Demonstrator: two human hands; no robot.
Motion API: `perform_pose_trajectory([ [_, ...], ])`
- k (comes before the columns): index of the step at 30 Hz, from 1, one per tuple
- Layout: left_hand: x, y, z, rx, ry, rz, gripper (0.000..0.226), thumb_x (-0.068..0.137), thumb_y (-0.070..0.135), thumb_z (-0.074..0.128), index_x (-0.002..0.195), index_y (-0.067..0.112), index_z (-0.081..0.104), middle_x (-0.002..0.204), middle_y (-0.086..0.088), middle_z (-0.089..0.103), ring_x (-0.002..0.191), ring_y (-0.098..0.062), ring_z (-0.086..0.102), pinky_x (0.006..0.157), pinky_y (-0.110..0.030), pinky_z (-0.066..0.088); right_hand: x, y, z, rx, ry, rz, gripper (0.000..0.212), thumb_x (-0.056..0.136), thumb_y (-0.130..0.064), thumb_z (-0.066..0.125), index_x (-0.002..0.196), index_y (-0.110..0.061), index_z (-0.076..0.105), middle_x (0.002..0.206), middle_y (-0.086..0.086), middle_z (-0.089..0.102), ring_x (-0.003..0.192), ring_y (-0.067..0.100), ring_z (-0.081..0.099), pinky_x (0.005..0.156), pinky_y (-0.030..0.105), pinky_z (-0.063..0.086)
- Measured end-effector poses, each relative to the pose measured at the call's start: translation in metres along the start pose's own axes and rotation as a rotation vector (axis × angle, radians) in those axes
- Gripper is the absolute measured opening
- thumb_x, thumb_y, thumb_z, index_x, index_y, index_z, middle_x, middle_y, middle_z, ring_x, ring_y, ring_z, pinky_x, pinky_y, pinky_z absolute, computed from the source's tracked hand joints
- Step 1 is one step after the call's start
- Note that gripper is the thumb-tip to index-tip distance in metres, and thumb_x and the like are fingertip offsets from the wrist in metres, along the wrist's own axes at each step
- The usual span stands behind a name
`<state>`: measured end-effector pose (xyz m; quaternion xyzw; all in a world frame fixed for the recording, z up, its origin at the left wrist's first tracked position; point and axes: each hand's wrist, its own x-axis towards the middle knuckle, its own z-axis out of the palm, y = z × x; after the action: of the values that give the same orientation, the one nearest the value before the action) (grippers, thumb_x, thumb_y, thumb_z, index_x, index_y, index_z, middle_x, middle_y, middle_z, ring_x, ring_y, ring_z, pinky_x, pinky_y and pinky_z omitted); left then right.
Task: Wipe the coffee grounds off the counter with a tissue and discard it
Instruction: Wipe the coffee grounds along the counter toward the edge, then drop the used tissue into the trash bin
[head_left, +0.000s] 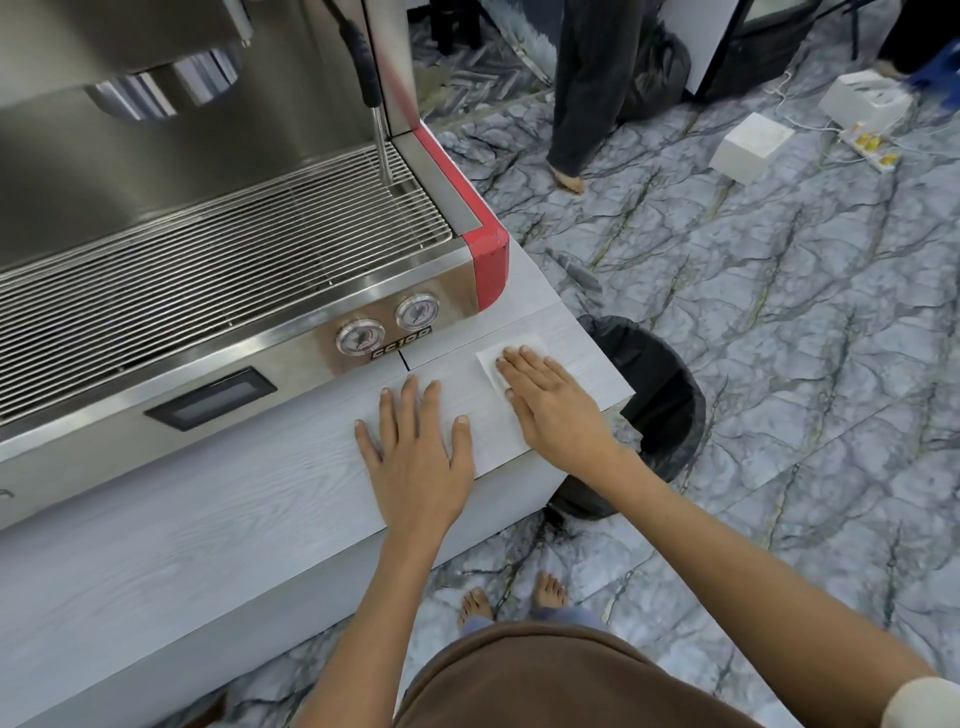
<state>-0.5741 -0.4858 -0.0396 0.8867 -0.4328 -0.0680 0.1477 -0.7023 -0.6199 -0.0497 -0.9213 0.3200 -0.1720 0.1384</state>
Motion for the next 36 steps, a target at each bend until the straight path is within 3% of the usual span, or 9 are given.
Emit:
perform_pose_trajectory([
  [8,-0.002,-0.006,-0.001,-0.013,-0.031,0.053,0.059,0.099,0.055,0.023,0.154,0.033,0.023,0.166,0.006,0.009,0.153,-0.016,-0.001,0.122,-0.052,-0.006,0.016,0.045,-0.029,0.061,0.036,0.165,0.039,0.095,0.002,0.046,0.133,-0.004,0.052,0.14,0.014,0.049,0.132,0.029,0.043,0.107,0.047,0.037],
  [11,-0.002,-0.008,-0.001,-0.028,-0.034,0.073,0.06,0.099,0.055,0.026,0.154,0.032,0.025,0.166,0.005,0.009,0.153,-0.017,-0.001,0.122,-0.052,-0.007,0.021,0.059,-0.04,0.121,0.076,0.309,0.036,0.094,0.001,0.045,0.126,-0.006,0.059,0.124,0.017,0.062,0.106,0.035,0.061,0.09,0.046,0.05],
  [14,-0.003,-0.009,-0.001,-0.035,-0.041,0.092,0.06,0.099,0.055,0.028,0.154,0.032,0.024,0.167,0.003,0.008,0.153,-0.017,-0.001,0.121,-0.052,-0.008,0.021,0.065,-0.053,0.179,0.185,0.524,0.031,0.096,-0.001,0.042,0.118,-0.005,0.063,0.09,0.024,0.069,0.078,0.041,0.061,0.071,0.047,0.05],
  [16,-0.002,-0.009,-0.001,-0.042,-0.029,0.103,0.06,0.098,0.055,0.029,0.153,0.031,0.026,0.166,0.002,0.011,0.153,-0.018,0.001,0.121,-0.053,-0.008,0.015,0.059,-0.055,0.157,0.276,0.545,0.029,0.096,-0.002,0.044,0.119,-0.002,0.062,0.088,0.023,0.069,0.073,0.038,0.062,0.063,0.038,0.048],
  [19,-0.001,-0.01,0.0,-0.043,-0.018,0.111,0.06,0.098,0.054,0.031,0.153,0.03,0.029,0.166,0.0,0.013,0.153,-0.019,0.004,0.121,-0.055,-0.005,0.006,0.033,-0.045,0.14,0.27,0.384,0.033,0.095,-0.004,0.045,0.126,-0.006,0.058,0.103,0.017,0.069,0.088,0.031,0.065,0.073,0.029,0.047],
  [22,-0.001,-0.01,0.0,-0.051,-0.016,0.111,0.06,0.097,0.054,0.031,0.152,0.03,0.03,0.166,-0.001,0.014,0.153,-0.019,0.004,0.121,-0.055,-0.003,-0.001,0.013,-0.02,0.101,0.126,0.195,0.04,0.095,0.001,0.043,0.134,-0.006,0.051,0.135,0.013,0.054,0.128,0.028,0.047,0.108,0.042,0.036],
  [24,-0.001,-0.01,-0.001,-0.056,-0.02,0.106,0.06,0.097,0.054,0.032,0.152,0.03,0.029,0.166,0.0,0.014,0.153,-0.018,0.003,0.121,-0.055,-0.003,-0.003,0.009,-0.011,0.041,0.066,0.124,0.04,0.097,0.001,0.041,0.136,-0.005,0.048,0.142,0.011,0.047,0.136,0.028,0.036,0.114,0.044,0.026],
  [29,-0.001,-0.007,-0.005,-0.12,-0.051,0.085,0.062,0.095,0.055,0.031,0.151,0.03,0.032,0.165,0.002,0.014,0.153,-0.017,0.001,0.121,-0.053,-0.007,-0.004,0.035,-0.019,0.047,0.073,0.17,0.041,0.097,0.001,0.041,0.136,-0.007,0.049,0.143,0.007,0.046,0.136,0.023,0.036,0.113,0.044,0.028],
  [36,-0.002,0.039,0.001,-0.265,-0.093,0.115,0.053,0.098,0.047,0.042,0.148,0.029,0.036,0.163,0.005,0.021,0.152,-0.014,0.002,0.122,-0.047,-0.009,-0.019,0.086,-0.044,0.104,0.182,0.227,0.033,0.093,0.004,0.051,0.125,-0.001,0.057,0.129,0.015,0.059,0.12,0.029,0.055,0.092,0.039,0.05],
])
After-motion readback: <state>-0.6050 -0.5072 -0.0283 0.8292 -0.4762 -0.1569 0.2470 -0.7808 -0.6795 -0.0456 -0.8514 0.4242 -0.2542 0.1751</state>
